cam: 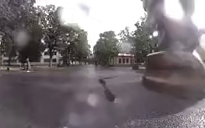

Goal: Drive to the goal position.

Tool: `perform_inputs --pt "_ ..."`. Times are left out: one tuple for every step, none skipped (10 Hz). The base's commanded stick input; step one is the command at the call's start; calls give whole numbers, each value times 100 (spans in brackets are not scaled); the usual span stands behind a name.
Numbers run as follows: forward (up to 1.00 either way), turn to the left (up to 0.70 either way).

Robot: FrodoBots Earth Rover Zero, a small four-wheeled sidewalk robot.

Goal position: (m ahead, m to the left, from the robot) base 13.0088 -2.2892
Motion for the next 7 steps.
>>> perform_inputs --pt "85 0" --pt "85 0" --pt "85 0" --pt "85 0" --pt "85 0" --pt "85 0" --pt "85 0"
